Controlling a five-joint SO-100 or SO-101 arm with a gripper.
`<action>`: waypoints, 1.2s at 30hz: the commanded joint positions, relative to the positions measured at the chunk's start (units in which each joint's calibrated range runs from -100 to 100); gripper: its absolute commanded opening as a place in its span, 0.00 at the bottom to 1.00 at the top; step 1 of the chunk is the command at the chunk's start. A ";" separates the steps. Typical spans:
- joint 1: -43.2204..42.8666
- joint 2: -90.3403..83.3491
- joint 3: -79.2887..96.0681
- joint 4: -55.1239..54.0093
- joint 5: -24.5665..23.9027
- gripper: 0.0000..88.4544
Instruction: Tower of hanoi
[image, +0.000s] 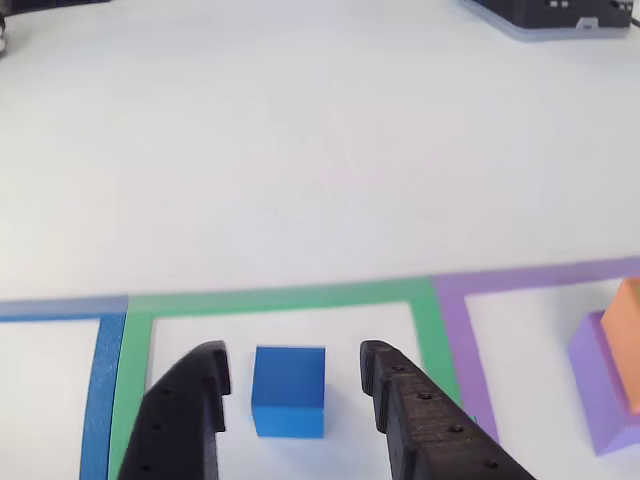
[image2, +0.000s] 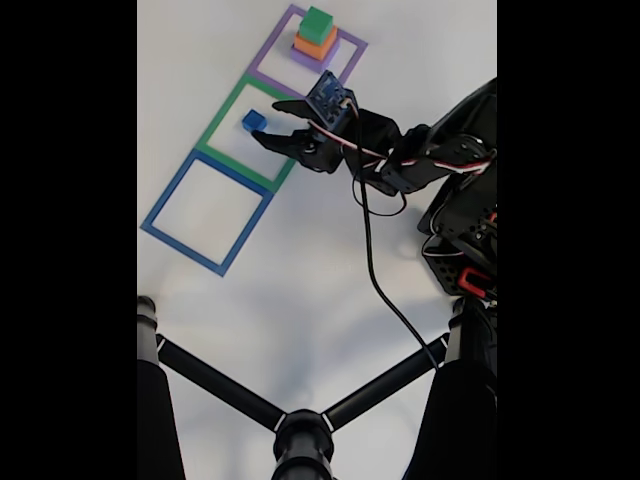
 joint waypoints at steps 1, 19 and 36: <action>2.01 -24.83 -2.31 28.09 0.39 0.02; 18.26 -34.68 -64.47 116.55 0.39 0.01; 30.46 -31.72 -62.92 111.13 0.39 0.36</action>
